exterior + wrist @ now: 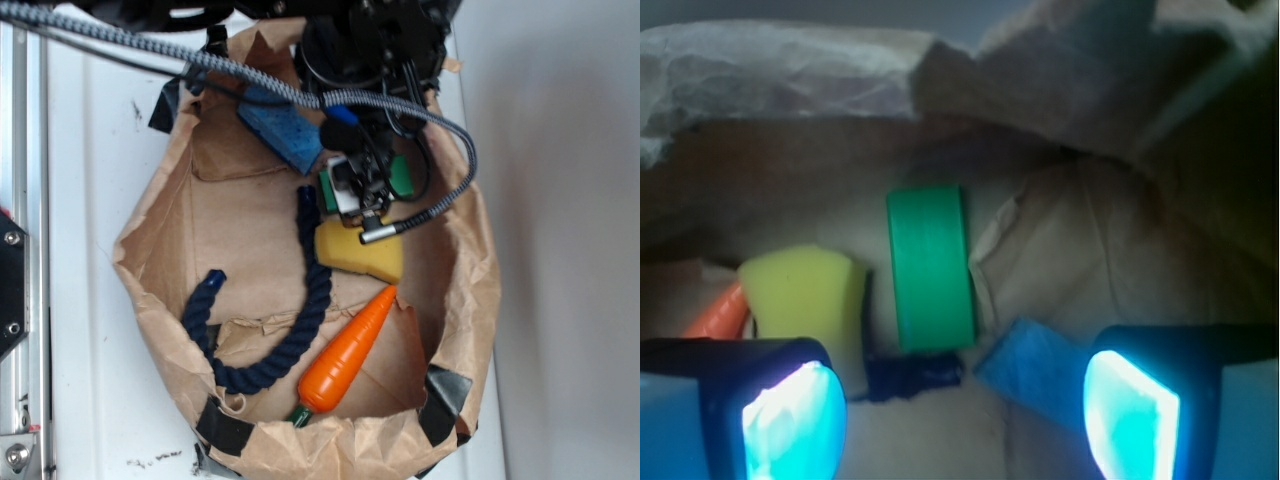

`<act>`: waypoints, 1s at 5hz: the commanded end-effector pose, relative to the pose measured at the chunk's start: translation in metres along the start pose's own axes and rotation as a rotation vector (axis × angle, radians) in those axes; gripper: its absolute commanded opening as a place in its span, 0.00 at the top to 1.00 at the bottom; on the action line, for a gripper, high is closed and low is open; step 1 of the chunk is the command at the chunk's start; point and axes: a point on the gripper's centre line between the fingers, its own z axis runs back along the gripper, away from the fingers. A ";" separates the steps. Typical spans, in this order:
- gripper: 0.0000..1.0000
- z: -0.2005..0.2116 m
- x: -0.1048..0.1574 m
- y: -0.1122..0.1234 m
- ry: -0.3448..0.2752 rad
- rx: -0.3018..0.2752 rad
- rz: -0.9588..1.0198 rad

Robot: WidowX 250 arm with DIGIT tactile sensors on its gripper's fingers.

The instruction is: Grab the green block.

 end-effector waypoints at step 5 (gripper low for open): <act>0.00 -0.003 0.026 -0.002 0.009 -0.118 -0.057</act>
